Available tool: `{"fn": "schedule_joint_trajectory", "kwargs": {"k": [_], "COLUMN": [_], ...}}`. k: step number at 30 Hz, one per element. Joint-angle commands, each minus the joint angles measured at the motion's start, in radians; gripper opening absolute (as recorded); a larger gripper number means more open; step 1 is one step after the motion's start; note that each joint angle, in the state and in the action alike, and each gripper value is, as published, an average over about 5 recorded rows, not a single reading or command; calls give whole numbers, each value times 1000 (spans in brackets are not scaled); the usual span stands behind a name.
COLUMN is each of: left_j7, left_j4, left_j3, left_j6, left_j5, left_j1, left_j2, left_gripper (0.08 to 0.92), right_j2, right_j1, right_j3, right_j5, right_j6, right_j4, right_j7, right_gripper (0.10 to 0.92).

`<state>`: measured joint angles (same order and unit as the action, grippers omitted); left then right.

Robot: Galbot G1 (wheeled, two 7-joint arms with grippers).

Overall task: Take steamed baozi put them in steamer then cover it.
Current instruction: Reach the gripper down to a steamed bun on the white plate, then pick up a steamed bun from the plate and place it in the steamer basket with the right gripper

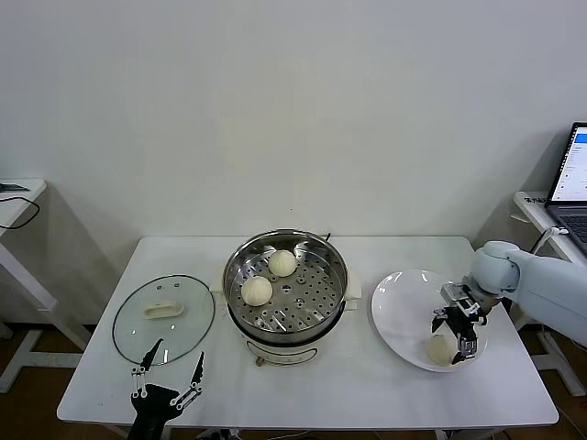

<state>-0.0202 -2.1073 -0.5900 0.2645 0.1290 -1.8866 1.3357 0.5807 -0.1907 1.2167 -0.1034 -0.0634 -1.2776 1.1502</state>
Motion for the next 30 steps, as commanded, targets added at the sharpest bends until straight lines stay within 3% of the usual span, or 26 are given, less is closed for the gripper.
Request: {"fn": "schedule_joint_trajectory", "kwargs": {"k": [1,16,23,30], "left_j7": [0,-2,-3,-3], "left_j4": [5,-2,-12,-25], "left_j3": [0,5,12,10], "left_j6": [0,-5,-11,-11], "left_j5": [0,-7,-6,-6], "left_j1": [0,-2,-2,-12], "left_j2": [1,-4,-9,-13], "left_gripper": [823,823,823,823], "right_j2": [6,1,78,271], "right_j1": [36,-96,-348,-540], "right_j3": [-16,4,26,56], "right_j5": [7,-25,-9,-2], "right_j6": [-3,16,201,380], "right_j4": [11,-44,-116,-195], "right_j7": [-17,12,39,27], "right_gripper": [821,677,670,668]}}
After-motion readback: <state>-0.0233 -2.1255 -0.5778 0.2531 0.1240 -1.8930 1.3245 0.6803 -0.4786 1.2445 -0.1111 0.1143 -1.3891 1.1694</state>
